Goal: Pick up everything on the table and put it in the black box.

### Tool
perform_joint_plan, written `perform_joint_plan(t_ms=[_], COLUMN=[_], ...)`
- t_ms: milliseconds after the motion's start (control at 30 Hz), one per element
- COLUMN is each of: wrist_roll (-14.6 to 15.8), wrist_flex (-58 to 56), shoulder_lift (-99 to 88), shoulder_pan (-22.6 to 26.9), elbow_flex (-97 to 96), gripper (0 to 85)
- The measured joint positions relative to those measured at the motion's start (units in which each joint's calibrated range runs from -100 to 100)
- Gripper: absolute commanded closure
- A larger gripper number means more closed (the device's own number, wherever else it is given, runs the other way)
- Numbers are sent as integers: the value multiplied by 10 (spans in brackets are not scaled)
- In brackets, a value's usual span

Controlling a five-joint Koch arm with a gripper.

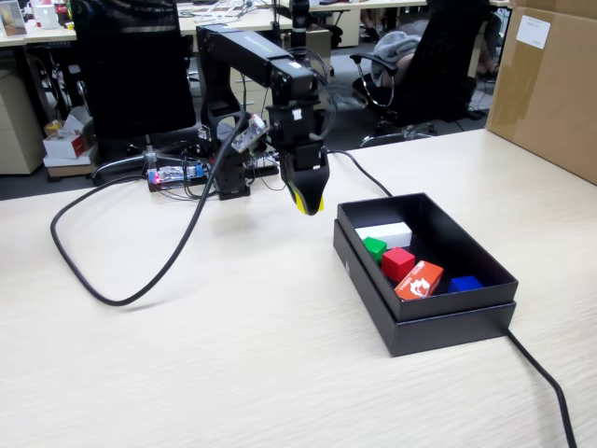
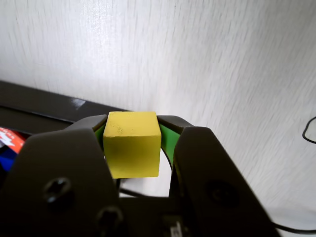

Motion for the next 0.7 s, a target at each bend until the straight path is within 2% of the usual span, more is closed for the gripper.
perform_joint_plan(t_ms=[300, 433, 700], wrist_roll=[0, 4, 21], wrist_flex=[-41, -44, -44], shoulder_lift=[23, 145, 375], shoulder_pan=[14, 28, 57], elbow_flex=[208, 346, 472], gripper=[761, 761, 761])
